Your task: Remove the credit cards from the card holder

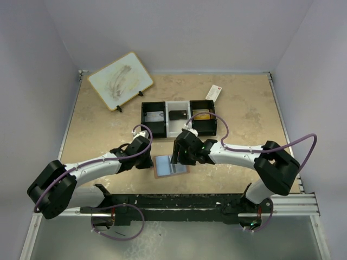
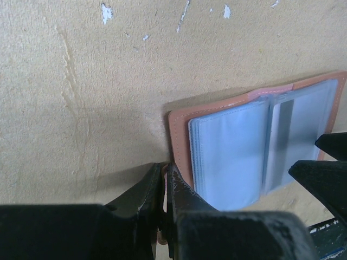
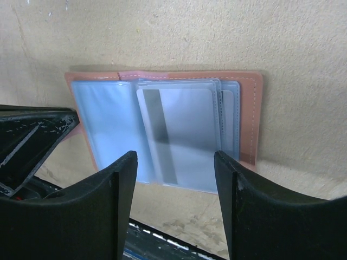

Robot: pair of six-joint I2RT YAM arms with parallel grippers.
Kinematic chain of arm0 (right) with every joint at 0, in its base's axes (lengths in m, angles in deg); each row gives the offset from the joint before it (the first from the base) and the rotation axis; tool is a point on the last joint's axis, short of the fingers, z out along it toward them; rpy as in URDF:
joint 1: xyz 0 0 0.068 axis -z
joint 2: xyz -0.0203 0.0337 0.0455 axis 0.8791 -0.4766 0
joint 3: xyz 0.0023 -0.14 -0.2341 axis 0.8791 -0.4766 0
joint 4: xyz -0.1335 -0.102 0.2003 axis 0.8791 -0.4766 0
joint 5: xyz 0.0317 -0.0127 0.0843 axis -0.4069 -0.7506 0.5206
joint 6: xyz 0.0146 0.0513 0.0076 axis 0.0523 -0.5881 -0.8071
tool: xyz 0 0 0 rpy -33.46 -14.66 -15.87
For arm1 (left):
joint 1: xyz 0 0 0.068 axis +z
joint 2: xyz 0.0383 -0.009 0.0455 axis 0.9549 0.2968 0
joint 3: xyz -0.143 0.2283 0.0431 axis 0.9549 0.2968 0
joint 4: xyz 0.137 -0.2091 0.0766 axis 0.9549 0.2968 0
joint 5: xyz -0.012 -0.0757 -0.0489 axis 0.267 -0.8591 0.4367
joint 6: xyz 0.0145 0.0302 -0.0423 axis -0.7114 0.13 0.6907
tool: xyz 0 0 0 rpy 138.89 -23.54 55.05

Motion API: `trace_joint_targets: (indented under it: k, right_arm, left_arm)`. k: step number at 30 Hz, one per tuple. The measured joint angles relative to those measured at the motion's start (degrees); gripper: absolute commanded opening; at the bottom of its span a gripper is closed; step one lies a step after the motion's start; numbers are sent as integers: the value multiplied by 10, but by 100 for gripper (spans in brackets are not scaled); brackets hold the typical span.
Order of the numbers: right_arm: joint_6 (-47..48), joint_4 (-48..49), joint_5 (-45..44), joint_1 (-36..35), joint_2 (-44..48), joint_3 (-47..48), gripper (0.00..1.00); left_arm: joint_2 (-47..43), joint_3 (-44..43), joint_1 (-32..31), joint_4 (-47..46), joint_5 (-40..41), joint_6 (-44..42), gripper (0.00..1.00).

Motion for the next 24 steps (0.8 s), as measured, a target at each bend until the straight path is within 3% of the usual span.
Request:
trace_joint_targets:
  k: [13,24]
  right_arm:
    - [-3,100,80,1,2,-29,61]
    - [-1,-15,-5,0,37,0,63]
  left_arm:
    - [4,-2,0,-3,-2,0,0]
    - [6,-3,0,-4,-3,0,0]
